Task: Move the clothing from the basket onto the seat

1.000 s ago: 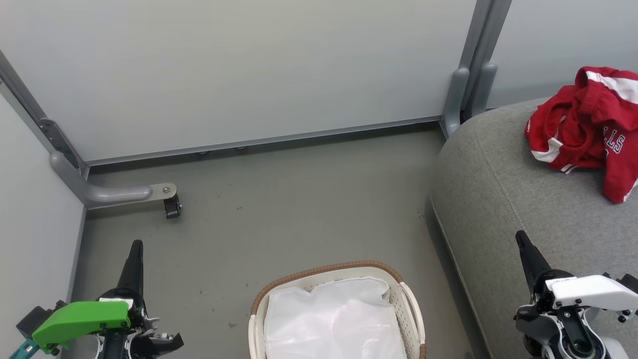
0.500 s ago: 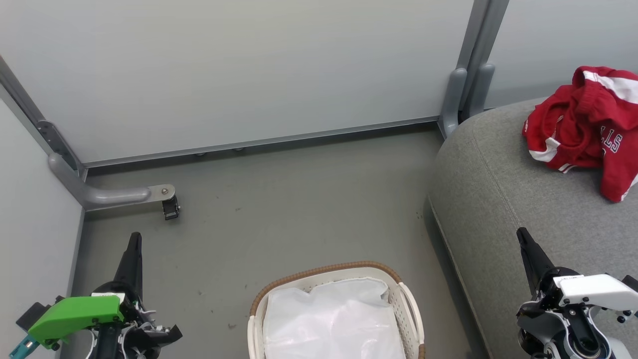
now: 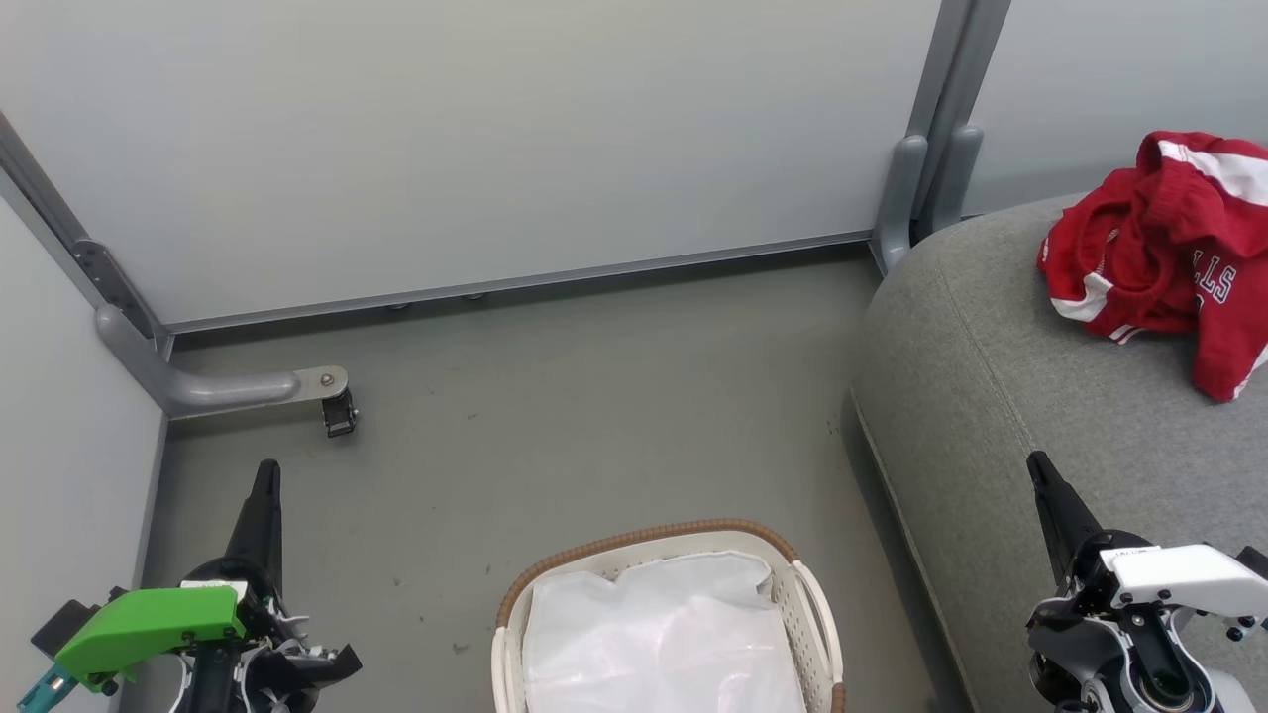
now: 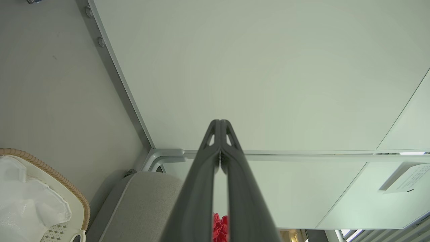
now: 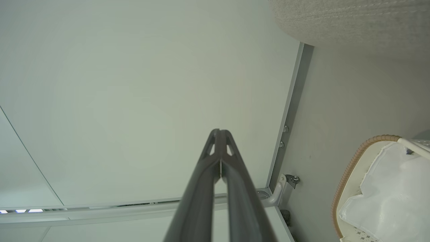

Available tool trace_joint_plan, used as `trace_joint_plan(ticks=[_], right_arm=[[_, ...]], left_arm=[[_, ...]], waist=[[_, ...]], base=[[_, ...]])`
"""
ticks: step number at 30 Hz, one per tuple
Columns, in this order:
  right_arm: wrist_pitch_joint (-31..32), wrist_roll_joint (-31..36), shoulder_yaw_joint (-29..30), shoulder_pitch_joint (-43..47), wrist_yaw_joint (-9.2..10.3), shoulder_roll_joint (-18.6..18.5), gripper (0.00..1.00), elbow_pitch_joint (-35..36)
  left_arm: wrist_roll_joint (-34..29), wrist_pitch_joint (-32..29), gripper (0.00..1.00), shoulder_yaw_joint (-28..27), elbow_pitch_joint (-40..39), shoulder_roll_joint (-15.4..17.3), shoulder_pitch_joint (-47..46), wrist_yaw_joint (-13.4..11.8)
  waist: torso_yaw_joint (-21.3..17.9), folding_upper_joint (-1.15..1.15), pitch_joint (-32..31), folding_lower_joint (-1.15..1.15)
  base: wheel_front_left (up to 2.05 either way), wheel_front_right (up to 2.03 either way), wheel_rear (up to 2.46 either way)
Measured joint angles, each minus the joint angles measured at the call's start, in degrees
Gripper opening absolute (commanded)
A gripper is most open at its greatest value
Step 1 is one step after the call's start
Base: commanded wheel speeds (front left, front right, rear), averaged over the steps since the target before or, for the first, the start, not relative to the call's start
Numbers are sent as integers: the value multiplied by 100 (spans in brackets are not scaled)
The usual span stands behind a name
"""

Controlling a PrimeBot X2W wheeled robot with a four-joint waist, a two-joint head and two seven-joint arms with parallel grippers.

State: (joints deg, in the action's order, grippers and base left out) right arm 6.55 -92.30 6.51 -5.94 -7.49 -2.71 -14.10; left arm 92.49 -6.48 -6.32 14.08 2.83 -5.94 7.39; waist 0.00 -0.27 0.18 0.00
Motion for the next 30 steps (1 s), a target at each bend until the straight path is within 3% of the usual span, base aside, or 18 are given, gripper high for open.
trace_joint_plan(ticks=[30], right_arm=[[0, 0, 1, -1, 0, 0, 0, 1]], left_arm=[[-1, -1, 0, -9, 0, -1, 0, 0]], waist=[[0, 0, 0, 0]], base=[[0, 0, 0]])
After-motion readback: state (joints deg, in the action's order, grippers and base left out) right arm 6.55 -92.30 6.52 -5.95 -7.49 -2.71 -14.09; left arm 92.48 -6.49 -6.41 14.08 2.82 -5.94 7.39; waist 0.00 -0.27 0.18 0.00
